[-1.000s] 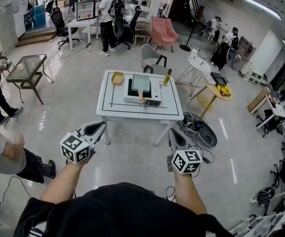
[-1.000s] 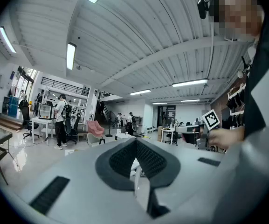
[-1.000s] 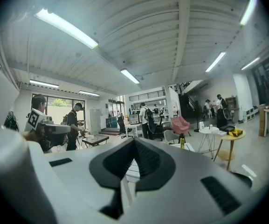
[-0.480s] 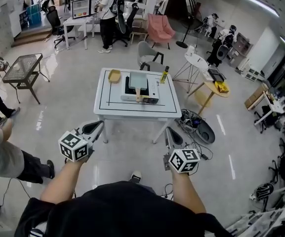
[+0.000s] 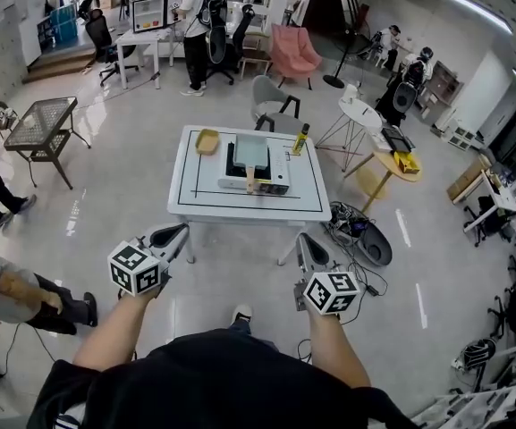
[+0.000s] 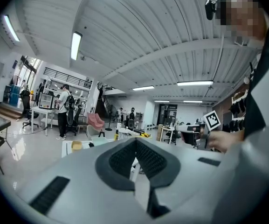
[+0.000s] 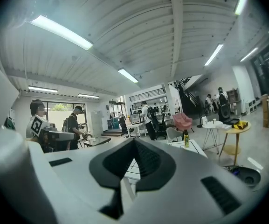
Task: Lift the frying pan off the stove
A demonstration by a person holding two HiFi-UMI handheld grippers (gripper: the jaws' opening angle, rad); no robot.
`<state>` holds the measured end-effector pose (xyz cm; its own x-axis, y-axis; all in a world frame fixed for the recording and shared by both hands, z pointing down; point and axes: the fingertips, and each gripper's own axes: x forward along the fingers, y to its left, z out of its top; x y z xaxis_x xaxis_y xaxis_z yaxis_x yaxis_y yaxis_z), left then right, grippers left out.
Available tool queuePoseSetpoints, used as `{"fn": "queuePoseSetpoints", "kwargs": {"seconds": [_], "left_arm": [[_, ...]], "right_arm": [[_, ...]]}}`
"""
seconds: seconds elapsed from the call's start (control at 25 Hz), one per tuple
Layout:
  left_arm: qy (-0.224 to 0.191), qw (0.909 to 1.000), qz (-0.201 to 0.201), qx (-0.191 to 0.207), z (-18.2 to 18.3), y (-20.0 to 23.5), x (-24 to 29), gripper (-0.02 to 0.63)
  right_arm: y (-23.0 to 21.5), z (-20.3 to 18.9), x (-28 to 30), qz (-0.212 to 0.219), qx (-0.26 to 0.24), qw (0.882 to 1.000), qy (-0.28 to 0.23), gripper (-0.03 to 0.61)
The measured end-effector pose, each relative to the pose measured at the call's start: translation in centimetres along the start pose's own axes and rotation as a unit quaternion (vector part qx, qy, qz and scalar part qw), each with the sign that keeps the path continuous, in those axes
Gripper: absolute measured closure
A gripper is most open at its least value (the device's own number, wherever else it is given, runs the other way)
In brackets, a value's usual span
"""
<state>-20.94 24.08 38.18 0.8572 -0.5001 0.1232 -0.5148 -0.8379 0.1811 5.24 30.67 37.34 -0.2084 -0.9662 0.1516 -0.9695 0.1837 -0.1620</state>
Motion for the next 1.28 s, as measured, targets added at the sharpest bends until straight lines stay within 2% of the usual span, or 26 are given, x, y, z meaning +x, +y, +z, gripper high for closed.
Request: {"fn": "queuePoseSetpoints", "kwargs": {"seconds": [0.24, 0.44, 0.72, 1.08, 1.28], "left_arm": [[0.010, 0.9999, 0.007, -0.012, -0.5, 2.7, 4.0, 0.603], [0.034, 0.9990, 0.023, -0.018, -1.8, 5.3, 7.4, 0.603], [0.035, 0.9978, 0.049, -0.029, -1.3, 8.3, 11.8, 0.603], [0.058, 0.9955, 0.048, -0.057, -1.1, 9.1, 17.6, 0.603], [0.045, 0.9959, 0.038, -0.069, -0.1, 8.7, 19.9, 0.601]], "right_arm": [[-3.4, -0.5, 4.2, -0.002, 0.007, 1.000, 0.015, 0.574], [-6.2, -0.9, 8.1, 0.010, 0.006, 1.000, 0.029, 0.574], [-10.8, -0.7, 13.3, 0.026, 0.015, 0.999, 0.041, 0.574], [-14.7, -1.1, 17.9, 0.065, 0.025, 0.996, 0.061, 0.574], [-16.3, -0.2, 19.5, 0.085, 0.030, 0.994, 0.064, 0.574]]}}
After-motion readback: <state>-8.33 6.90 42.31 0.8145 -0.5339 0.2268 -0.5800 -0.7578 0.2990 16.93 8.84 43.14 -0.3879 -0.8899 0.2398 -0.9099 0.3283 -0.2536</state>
